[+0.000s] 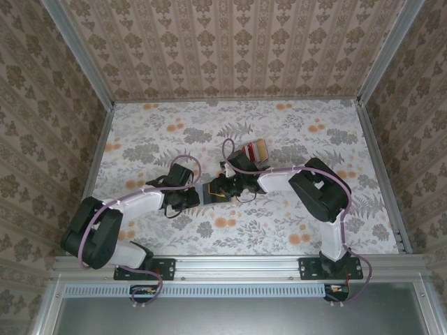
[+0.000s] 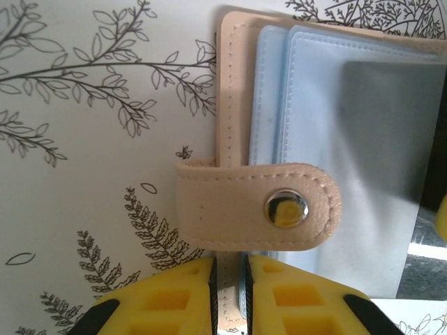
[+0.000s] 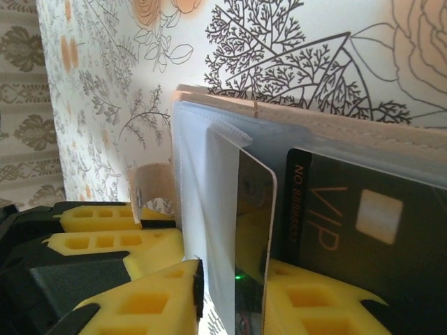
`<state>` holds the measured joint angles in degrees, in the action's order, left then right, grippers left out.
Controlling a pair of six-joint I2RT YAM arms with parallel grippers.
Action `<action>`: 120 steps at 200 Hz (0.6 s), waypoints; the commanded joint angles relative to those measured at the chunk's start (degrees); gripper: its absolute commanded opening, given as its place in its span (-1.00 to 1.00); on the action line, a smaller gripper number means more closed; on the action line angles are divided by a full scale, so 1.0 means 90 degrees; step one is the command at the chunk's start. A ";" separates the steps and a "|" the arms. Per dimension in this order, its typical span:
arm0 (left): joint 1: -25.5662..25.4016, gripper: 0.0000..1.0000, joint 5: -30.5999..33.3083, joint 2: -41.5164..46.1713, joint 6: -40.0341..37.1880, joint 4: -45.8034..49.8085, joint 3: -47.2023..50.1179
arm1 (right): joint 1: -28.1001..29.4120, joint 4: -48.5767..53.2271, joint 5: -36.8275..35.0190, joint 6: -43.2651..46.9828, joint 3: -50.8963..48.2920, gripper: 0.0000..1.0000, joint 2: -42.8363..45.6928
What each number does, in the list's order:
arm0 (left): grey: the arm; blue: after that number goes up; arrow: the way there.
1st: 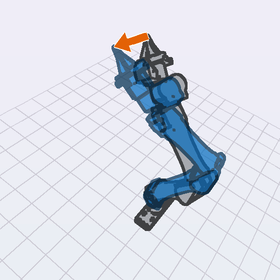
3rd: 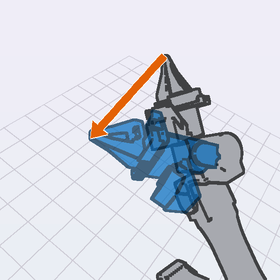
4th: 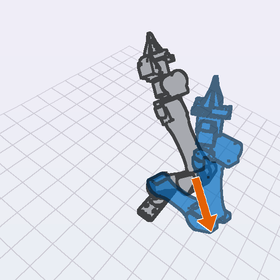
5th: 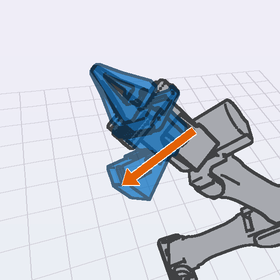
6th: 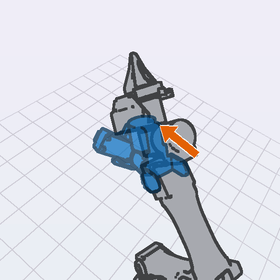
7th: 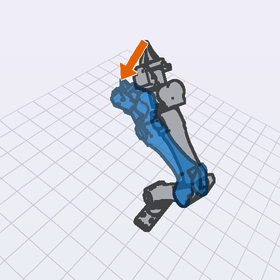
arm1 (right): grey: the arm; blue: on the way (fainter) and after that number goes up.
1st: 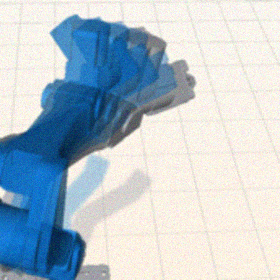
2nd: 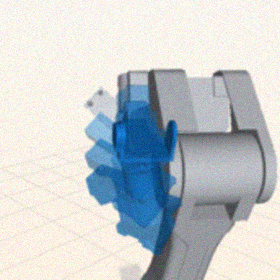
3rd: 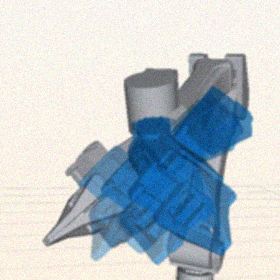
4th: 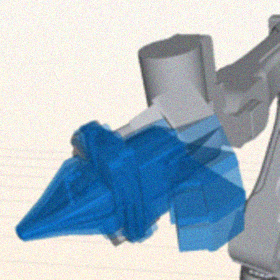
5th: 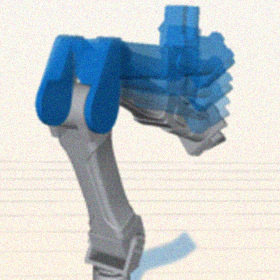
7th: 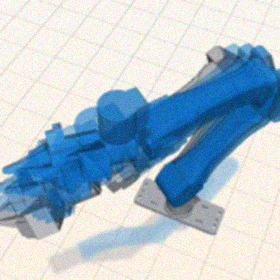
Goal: Put the credit cards into the card holder
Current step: Insert the credit card into the card slot.
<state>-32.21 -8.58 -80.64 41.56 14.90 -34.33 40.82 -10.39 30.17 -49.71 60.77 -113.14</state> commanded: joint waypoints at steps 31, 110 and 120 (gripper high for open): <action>-0.0250 -0.66 -0.0455 -0.0454 0.0057 -0.0537 0.0196 | 0.0092 0.1909 -0.1074 0.0960 0.0032 -0.20 0.0838; -0.0250 -0.66 -0.0539 -0.0506 0.0055 -0.0597 0.0089 | 0.0072 0.2160 -0.1309 0.1234 -0.0066 -0.65 0.0979; -0.0249 -0.66 -0.0546 -0.0522 0.0048 -0.0584 0.0065 | 0.0074 0.2161 -0.1309 0.1256 -0.0030 -0.76 0.0891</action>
<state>-32.69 -9.61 -81.49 41.58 12.03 -34.33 41.43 7.66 19.46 -39.57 60.60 -103.88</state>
